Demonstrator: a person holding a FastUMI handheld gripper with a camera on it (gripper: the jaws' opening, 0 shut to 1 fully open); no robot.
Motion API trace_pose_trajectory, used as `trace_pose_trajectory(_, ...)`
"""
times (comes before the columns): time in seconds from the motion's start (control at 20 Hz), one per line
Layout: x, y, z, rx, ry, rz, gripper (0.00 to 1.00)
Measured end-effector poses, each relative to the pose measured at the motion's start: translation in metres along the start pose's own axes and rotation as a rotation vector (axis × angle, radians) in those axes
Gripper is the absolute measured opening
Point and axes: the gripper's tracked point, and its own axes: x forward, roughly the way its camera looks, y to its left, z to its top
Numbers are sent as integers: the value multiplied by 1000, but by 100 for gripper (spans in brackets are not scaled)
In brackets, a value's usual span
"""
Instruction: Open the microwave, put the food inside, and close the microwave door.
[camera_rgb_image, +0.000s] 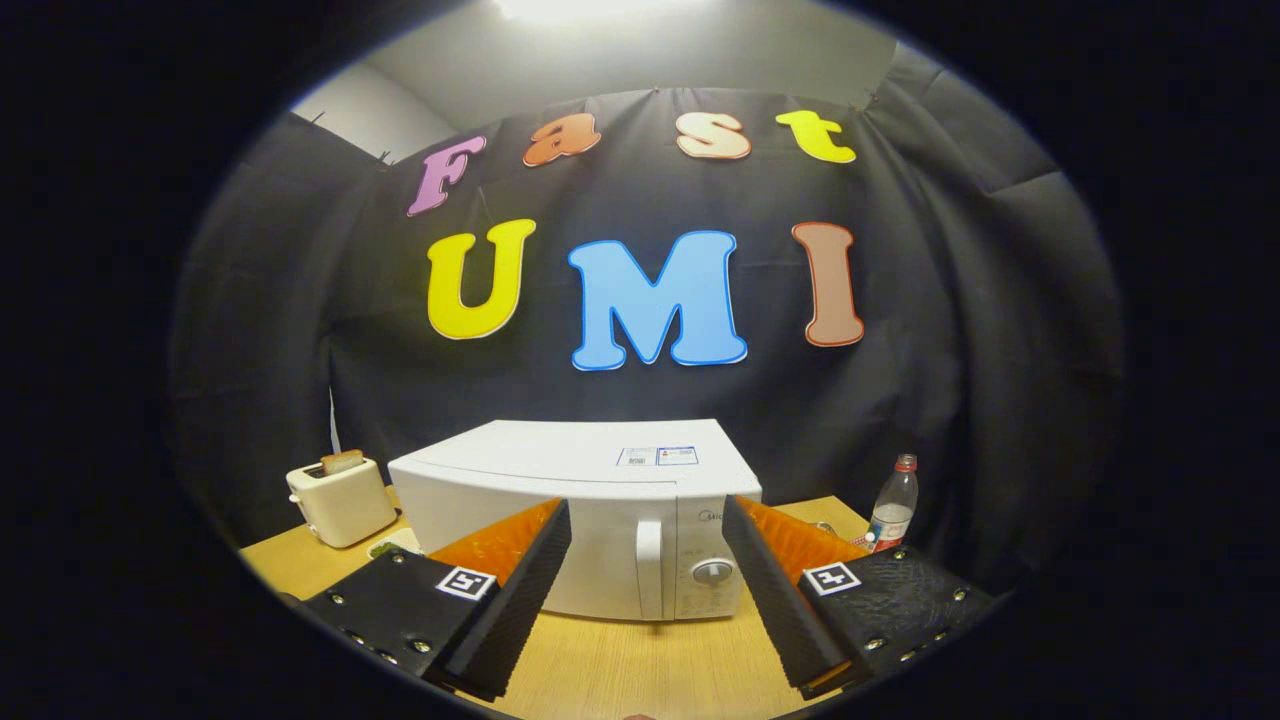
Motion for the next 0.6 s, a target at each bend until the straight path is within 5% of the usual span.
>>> trace_pose_trajectory(0.45, 63, -3, -54, -21, 98, 4, 95)
trace_pose_trajectory(0.6, 80, -2, -74, -27, 142, 8, 78)
